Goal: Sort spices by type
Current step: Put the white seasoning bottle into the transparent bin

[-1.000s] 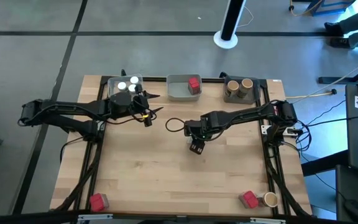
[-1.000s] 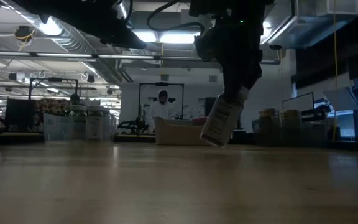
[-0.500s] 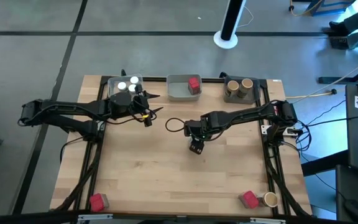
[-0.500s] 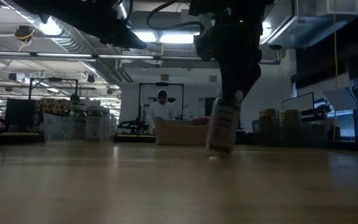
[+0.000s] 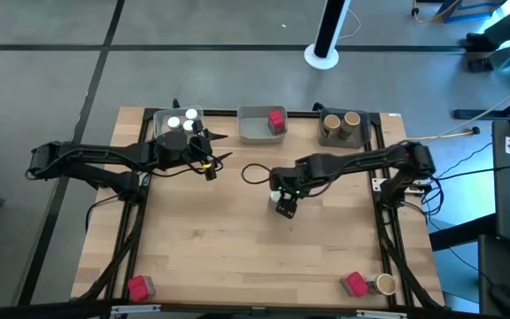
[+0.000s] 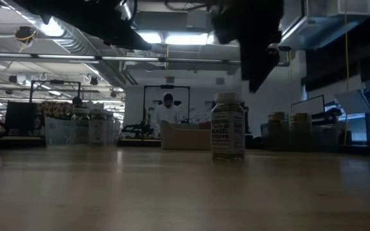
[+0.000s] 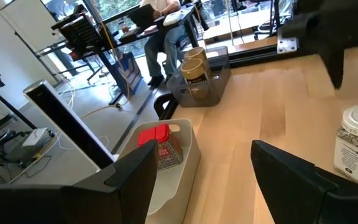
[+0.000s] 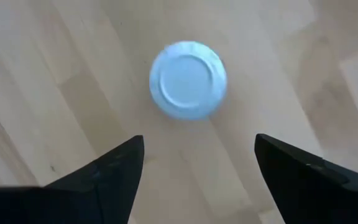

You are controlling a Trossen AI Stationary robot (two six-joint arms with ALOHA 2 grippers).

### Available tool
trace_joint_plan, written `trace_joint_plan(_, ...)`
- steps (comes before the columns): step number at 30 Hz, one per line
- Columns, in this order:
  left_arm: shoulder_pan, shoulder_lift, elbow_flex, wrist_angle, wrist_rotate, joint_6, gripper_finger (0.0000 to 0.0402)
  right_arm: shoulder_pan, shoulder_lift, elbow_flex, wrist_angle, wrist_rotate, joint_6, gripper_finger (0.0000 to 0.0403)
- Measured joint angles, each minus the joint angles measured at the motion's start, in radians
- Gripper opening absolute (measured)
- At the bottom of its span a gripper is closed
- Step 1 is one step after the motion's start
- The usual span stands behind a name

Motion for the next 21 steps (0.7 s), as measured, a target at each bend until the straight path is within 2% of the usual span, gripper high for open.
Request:
trace_joint_plan(6, 0.017, 0.015, 0.0, 0.0, 0.018, -0.08, 0.0244, 0.099, -0.082, 0.0, -0.109, 0.145, -0.016, 0.0303)
trace_joint_plan(11, 0.016, 0.055, 0.001, 0.024, 0.207, -0.069, 0.0244, 0.164, -0.125, -0.05, -0.082, 0.224, 0.009, 0.0303)
trace_joint_plan(16, 0.016, 0.093, 0.001, 0.098, 0.369, -0.071, 0.0244, 0.195, -0.187, -0.197, 0.013, 0.284, 0.044, 0.0303)
trace_joint_plan(21, 0.013, 0.146, 0.002, 0.158, 0.414, -0.084, 0.0244, 0.192, -0.288, -0.416, 0.176, 0.305, 0.061, 0.0303)
